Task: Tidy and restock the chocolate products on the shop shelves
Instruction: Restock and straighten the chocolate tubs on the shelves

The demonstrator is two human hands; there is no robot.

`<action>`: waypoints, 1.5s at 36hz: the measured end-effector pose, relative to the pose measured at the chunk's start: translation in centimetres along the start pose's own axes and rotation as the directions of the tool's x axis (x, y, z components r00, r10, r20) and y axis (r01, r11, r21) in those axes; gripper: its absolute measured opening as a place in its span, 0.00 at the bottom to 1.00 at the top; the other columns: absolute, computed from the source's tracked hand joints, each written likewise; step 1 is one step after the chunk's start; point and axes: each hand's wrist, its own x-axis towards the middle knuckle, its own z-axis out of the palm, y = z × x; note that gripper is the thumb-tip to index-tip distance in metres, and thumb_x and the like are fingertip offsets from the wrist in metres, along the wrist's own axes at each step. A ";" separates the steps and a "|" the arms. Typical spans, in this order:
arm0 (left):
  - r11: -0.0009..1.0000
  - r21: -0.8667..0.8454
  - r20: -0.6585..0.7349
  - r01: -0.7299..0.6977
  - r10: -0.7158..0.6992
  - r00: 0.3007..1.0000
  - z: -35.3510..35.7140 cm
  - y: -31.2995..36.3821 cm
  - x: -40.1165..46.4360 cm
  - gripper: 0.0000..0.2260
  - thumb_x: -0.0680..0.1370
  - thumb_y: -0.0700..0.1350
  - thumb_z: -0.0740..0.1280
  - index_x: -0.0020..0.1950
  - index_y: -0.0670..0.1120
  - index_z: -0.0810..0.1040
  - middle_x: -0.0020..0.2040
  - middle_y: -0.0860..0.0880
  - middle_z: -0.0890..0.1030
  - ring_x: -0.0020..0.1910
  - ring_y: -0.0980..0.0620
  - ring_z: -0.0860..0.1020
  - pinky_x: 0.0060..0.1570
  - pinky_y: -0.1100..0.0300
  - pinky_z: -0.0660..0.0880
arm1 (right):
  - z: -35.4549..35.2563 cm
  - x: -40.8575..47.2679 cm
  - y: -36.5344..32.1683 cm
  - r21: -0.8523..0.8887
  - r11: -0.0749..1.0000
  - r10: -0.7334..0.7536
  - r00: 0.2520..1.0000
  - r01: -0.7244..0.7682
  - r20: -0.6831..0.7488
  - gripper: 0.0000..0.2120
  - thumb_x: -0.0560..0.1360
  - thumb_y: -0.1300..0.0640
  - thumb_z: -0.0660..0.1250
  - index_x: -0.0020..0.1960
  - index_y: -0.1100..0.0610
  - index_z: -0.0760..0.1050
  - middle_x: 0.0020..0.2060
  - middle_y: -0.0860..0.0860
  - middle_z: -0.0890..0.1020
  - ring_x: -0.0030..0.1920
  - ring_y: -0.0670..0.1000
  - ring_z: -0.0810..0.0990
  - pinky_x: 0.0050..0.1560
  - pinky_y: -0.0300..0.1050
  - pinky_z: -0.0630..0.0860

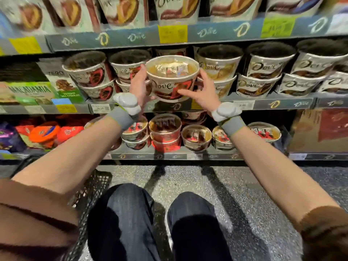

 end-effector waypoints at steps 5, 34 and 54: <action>0.999 -0.007 -0.010 -0.034 0.034 0.999 1.0 0.7 1.8 0.20 0.83 0.51 0.55 0.67 0.40 0.71 0.64 0.38 0.75 0.61 0.39 0.76 0.50 0.56 0.76 | -0.1 1.8 -0.1 -0.001 1.000 -0.004 1.000 0.004 -0.015 0.43 0.63 0.52 0.79 0.72 0.57 0.63 0.67 0.53 0.72 0.68 0.51 0.69 0.69 0.51 0.67; 0.934 0.255 0.049 -0.248 0.244 0.969 0.0 3.6 6.9 0.15 0.75 0.38 0.67 0.61 0.36 0.75 0.52 0.41 0.80 0.47 0.49 0.79 0.48 0.61 0.78 | 1.3 5.2 1.4 -0.392 0.907 -0.252 0.944 0.154 -0.211 0.24 0.65 0.63 0.76 0.60 0.57 0.77 0.55 0.54 0.80 0.58 0.56 0.73 0.55 0.39 0.66; 0.816 0.524 -0.016 -0.244 0.296 0.955 1.1 4.6 7.8 0.12 0.77 0.37 0.62 0.58 0.36 0.77 0.48 0.43 0.78 0.48 0.47 0.75 0.50 0.60 0.69 | 1.5 7.5 1.4 -0.578 0.806 -0.285 0.939 0.127 -0.191 0.22 0.65 0.57 0.76 0.58 0.54 0.77 0.50 0.52 0.81 0.52 0.56 0.72 0.55 0.51 0.71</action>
